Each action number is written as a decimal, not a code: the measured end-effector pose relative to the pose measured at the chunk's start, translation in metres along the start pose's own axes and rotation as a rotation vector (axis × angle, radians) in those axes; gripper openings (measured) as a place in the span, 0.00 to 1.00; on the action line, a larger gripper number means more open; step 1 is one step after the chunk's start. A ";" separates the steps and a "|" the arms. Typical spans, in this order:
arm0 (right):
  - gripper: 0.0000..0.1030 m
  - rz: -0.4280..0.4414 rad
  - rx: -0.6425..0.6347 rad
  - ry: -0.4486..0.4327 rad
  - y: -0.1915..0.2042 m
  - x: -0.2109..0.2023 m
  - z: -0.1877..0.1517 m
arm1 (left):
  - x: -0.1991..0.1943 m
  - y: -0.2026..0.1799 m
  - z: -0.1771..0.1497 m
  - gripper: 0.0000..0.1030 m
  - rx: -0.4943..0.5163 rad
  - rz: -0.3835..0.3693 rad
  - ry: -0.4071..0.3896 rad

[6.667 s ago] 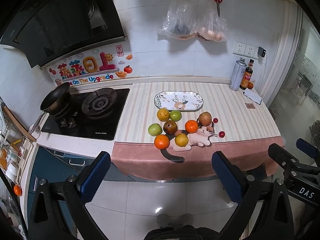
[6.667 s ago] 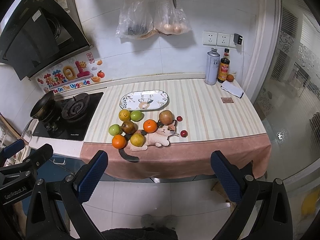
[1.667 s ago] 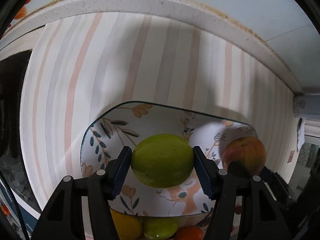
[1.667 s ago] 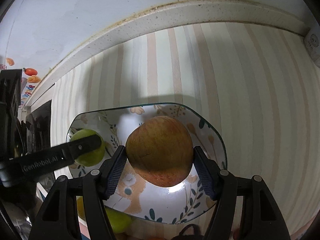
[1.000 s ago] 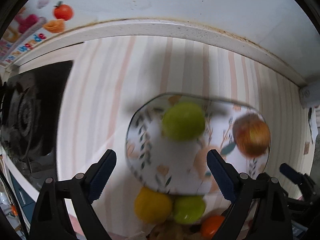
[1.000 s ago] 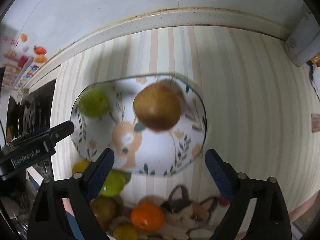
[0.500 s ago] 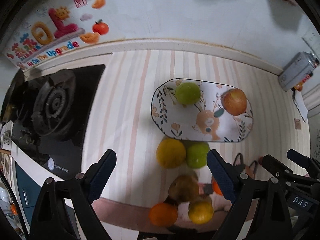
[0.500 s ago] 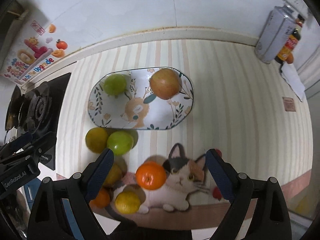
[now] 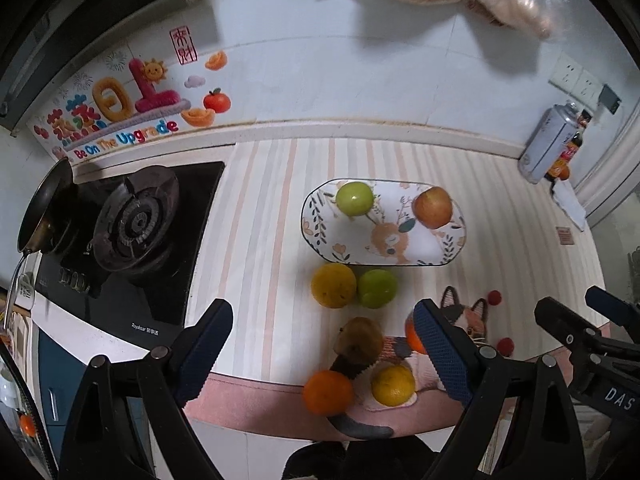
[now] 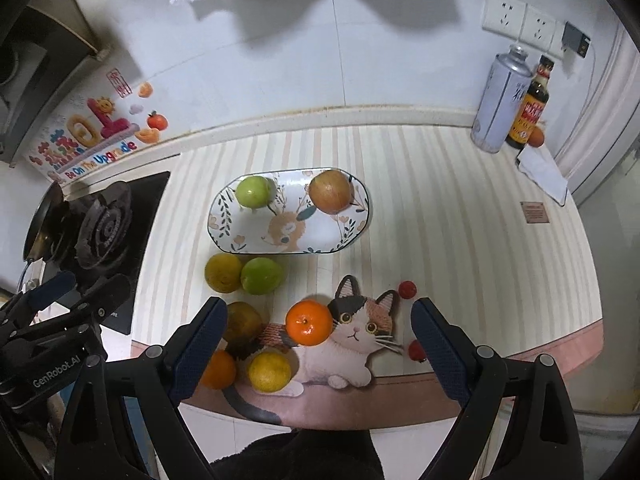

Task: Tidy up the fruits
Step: 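Grasp the brown fruit with the left tool while the right tool grasps an orange, then place the brown fruit on the plate with the left tool while the right places the orange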

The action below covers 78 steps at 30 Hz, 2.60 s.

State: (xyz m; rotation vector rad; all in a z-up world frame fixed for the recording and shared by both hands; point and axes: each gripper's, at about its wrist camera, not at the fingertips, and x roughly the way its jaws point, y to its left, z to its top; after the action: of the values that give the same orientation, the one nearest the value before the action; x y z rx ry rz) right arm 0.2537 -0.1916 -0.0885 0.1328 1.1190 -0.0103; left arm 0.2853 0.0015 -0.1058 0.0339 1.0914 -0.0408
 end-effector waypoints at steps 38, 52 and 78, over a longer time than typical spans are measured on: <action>0.89 0.073 0.133 0.368 -0.059 0.193 -0.042 | 0.208 -0.060 -0.058 0.68 0.409 -0.021 0.416; 0.68 0.179 0.132 0.443 -0.018 0.243 -0.040 | 0.205 0.021 -0.056 0.55 0.067 -0.040 0.432; 0.62 0.235 0.120 0.382 -0.003 0.213 -0.027 | 0.165 0.002 -0.003 0.55 0.042 -0.138 0.344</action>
State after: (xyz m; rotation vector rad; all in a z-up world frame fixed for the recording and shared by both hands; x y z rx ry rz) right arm 0.3221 -0.1787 -0.2913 0.3853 1.4779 0.1634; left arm 0.3590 0.0012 -0.2530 0.0027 1.4362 -0.1873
